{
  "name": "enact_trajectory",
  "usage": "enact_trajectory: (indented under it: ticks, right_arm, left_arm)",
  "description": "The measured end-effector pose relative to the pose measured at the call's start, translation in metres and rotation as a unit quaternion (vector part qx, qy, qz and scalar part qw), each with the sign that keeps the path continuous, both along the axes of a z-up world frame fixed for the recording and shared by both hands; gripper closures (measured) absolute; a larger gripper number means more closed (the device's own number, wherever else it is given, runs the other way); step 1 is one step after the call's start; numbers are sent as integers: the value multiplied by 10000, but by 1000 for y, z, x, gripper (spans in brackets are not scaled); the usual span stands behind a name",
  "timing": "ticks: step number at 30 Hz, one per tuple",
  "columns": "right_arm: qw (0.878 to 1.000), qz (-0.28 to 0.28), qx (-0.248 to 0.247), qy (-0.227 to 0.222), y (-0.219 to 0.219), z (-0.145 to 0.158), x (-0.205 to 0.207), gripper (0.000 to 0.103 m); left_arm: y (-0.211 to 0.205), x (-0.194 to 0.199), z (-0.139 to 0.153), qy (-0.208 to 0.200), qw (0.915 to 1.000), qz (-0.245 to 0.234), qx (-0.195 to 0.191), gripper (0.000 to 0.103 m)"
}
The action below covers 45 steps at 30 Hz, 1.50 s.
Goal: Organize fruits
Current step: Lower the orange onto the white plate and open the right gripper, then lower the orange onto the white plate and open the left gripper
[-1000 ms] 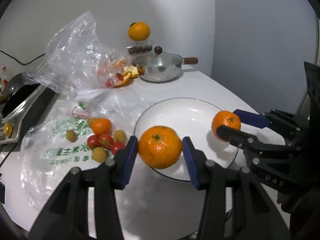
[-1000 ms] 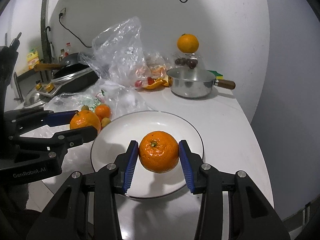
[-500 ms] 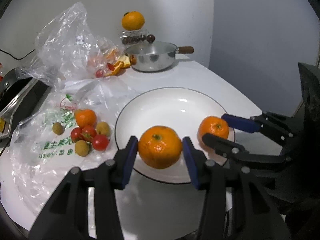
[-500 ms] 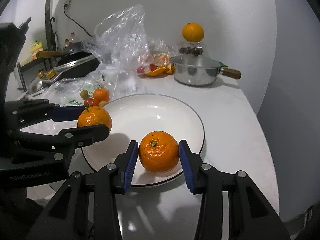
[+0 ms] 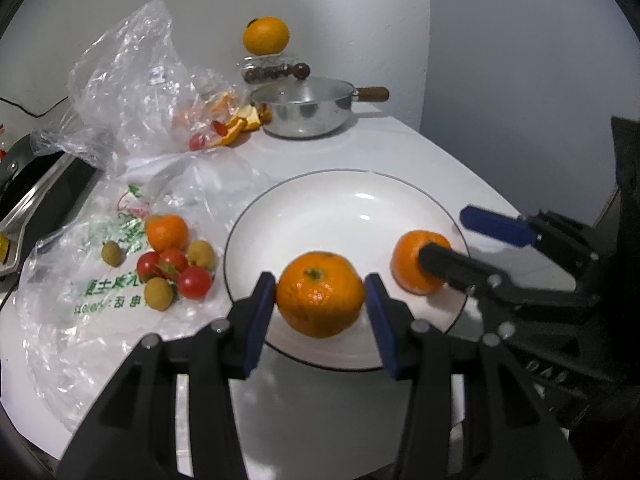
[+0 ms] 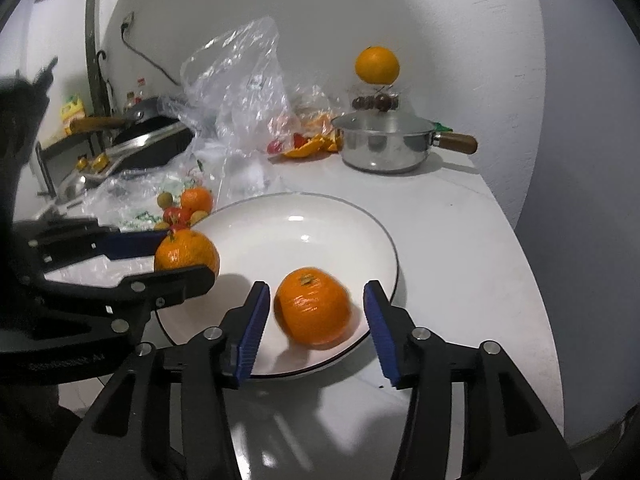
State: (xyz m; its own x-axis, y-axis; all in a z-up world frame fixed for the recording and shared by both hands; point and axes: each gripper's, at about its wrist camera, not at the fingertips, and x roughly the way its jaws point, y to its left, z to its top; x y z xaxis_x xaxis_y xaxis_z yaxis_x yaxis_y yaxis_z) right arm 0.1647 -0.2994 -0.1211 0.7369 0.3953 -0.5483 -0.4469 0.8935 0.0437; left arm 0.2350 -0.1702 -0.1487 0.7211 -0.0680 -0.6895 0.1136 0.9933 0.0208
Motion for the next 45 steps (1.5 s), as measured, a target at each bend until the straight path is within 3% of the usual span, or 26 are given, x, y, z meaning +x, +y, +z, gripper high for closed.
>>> enact_trajectory:
  ticks: [17,28,45]
  right_arm:
    - [9985,-511,148,-116,-33,11,-11,49]
    - [9975,-683,119,-108,-39,12,-16,49]
    - [9980,-554,-71,-305,-2,29,-29,49]
  left_arm:
    - [-27,4,-8,251,9982,-500,-207,55]
    - [-14,-7,5,4,9986,-440,-300,54]
    - [29,-29,26,-434,9983,-121,-382,54]
